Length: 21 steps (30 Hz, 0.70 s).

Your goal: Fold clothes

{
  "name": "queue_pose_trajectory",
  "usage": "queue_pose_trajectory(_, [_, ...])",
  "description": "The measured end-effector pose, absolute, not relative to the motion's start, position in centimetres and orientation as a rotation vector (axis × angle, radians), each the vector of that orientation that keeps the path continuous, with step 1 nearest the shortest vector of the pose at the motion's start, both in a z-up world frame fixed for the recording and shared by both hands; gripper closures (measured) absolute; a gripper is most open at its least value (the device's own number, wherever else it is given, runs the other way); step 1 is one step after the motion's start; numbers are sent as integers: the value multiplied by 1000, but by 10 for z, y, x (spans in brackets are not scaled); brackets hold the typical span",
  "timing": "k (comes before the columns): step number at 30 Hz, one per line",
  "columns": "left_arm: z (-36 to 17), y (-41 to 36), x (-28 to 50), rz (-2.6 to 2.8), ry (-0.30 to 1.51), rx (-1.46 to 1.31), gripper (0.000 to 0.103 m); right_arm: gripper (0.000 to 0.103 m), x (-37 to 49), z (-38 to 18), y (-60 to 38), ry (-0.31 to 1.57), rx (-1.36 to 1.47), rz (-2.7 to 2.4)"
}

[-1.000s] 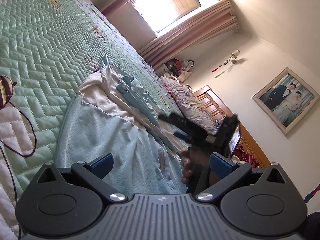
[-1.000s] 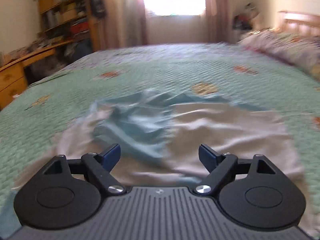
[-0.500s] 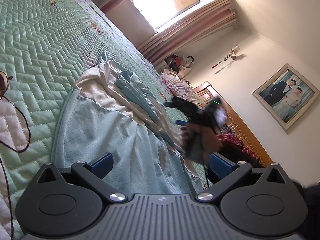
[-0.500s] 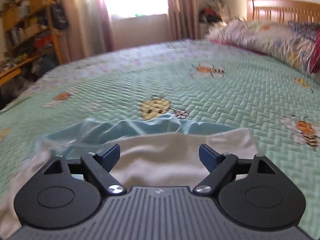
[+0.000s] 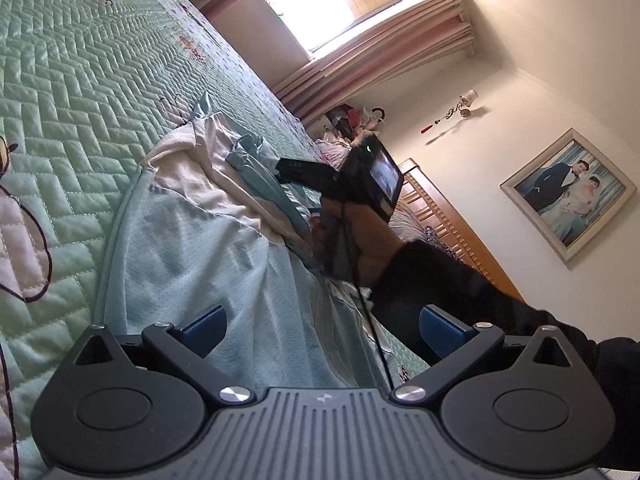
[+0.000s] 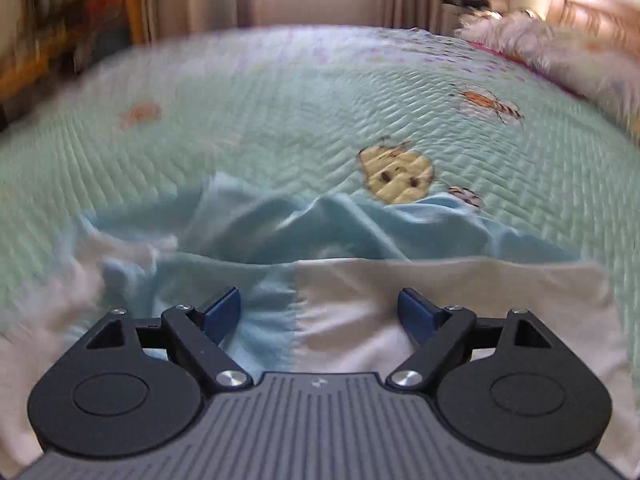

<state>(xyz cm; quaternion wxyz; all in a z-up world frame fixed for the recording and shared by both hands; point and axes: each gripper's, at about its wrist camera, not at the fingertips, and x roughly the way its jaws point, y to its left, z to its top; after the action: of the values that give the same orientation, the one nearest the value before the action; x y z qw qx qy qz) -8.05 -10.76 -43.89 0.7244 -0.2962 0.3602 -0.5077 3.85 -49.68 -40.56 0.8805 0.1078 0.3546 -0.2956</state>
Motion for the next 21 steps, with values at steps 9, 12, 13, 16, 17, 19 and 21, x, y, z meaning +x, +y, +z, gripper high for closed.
queue_pose_trajectory(9, [-436,-104,-81,-1132,789,-669,1,17,100,-406,-454,790,97,-568])
queue_pose_trajectory(12, [-435,-102,-81,-1137,785,-677,1,17,77,-382,-456,677,172,-550])
queue_pose_trajectory(13, [-434,-101,-81,-1141,781,-680,1,17,58,-373,-457,639,188,-524])
queue_pose_trajectory(16, [-433,-100,-81,-1145,773,-688,1,16,-10,-356,-463,610,199,-504])
queue_pose_trajectory(17, [-432,-100,-81,-1147,772,-689,1,16,-32,-357,-468,615,208,-504])
queue_pose_trajectory(19, [-433,-101,-82,-1146,776,-685,1,13,-78,-368,-476,641,223,-502])
queue_pose_trajectory(21, [-434,-103,-83,-1137,779,-670,1,15,-110,-390,-479,757,197,-518])
